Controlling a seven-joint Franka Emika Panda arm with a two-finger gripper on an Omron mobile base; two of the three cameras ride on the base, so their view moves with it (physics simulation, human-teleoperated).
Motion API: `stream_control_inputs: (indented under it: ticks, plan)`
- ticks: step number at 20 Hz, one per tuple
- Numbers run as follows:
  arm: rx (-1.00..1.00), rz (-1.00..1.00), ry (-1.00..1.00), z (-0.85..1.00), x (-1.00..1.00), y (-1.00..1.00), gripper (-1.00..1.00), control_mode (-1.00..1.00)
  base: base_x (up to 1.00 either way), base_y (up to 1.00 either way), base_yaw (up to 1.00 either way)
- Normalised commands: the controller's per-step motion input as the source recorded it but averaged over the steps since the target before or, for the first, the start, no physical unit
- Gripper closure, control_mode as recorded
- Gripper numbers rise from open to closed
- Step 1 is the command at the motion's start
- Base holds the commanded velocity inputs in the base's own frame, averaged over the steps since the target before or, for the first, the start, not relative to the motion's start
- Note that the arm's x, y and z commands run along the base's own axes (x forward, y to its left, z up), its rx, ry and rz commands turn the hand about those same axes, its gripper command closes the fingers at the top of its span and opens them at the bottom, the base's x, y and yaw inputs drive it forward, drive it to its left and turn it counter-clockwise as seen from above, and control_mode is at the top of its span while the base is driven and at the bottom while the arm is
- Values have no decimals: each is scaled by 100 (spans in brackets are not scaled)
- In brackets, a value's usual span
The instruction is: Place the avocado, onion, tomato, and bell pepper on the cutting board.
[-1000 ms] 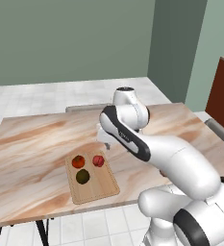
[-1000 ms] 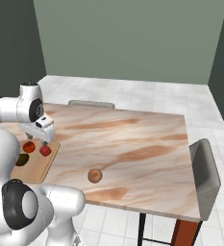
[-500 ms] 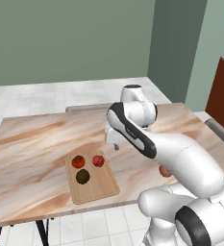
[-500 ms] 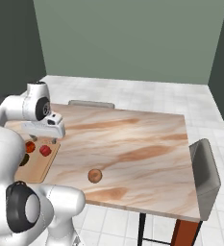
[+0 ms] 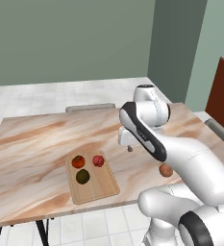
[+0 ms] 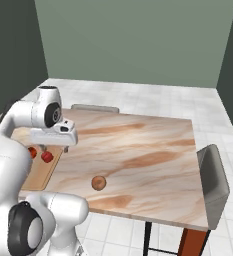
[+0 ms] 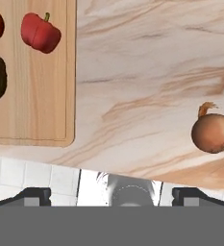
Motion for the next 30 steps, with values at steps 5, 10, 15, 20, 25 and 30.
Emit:
stream_control_inputs:
  ticks: [5, 10, 15, 20, 25, 30]
  plan:
    - [0, -2, 0, -7, 0, -48, -100, -100, 0, 0, 0]
    - [0, -2, 0, -13, 12, -47, -100, -100, 0, 0, 0]
    - [0, -1, 0, -17, 13, -49, -100, -100, 0, 0, 0]
    - [0, -1, 0, -17, 5, -48, -100, -100, 0, 0, 0]
    - [0, 0, 1, -13, -8, -37, -100, -100, 0, 0, 0]
    - [0, 0, 0, -17, -13, -18, -100, -100, 0, 0, 0]
